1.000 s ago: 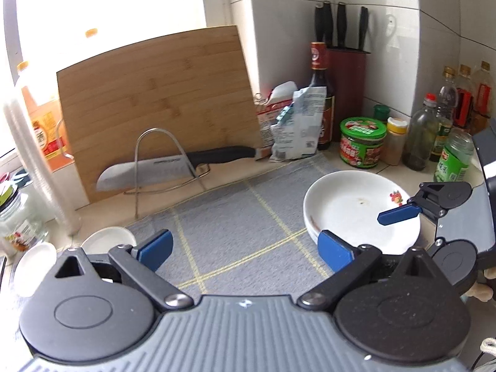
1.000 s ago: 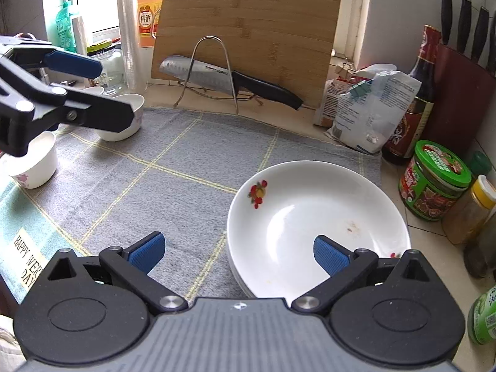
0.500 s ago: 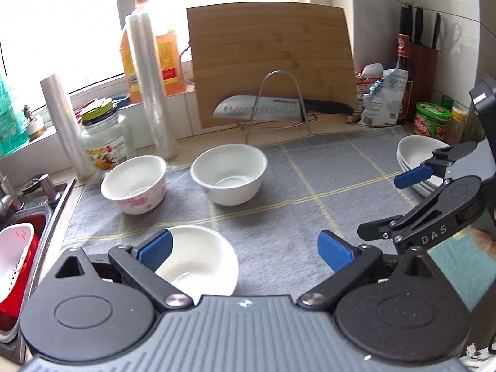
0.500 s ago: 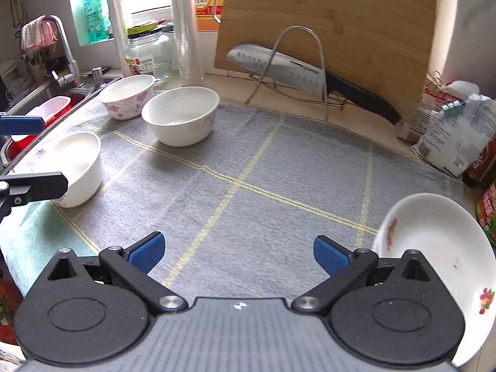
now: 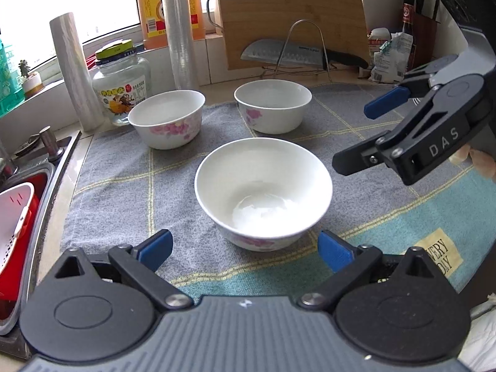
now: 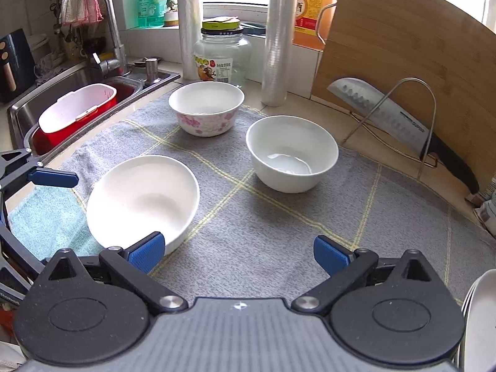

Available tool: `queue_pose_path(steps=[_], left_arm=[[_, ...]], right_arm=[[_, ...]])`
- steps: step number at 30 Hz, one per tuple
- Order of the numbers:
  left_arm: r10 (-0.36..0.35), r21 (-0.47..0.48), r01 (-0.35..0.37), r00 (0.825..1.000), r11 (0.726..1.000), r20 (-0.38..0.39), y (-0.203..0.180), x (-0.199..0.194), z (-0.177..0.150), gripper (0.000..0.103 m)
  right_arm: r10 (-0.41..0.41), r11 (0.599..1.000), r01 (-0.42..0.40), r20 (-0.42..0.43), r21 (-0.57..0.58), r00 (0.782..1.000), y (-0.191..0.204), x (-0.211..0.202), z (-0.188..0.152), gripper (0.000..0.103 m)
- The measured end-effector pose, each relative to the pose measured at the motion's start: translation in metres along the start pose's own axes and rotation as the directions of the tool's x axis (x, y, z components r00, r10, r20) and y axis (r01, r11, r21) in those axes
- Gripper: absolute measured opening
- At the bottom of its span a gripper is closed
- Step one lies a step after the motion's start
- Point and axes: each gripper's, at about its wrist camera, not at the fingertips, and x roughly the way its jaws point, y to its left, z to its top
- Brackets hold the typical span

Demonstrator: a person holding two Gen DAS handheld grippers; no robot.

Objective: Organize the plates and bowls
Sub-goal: 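Move the right tool over to a plain white bowl on the towel, then grasp the rim of the white bowl with the right tool and lift it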

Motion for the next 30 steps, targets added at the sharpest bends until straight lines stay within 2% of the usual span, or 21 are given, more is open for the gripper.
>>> queue_pose_path(steps=[12,23,30], left_arm=[[-0.041,0.053,0.041,0.999,0.998,-0.006,0.006,0.016,-0.007,0.100],[-0.059,0.140,0.057,0.998,0.988,0.008,0.004,0.021,-0.002,0.097],[-0.086,0.166,0.082,0.996,0.983,0.019,0.003,0.020,0.000,0.092]], right_arm=[[0.029,0.997,-0.031,-0.034,-0.067,0.999,0.031,0.023,0.017,0.103],[0.150,0.988,-0.152,-0.062,-0.037,0.987,0.041,0.046,0.027,0.103],[0.179,0.983,-0.182,-0.077,-0.034,0.981,0.042,0.051,0.030,0.099]])
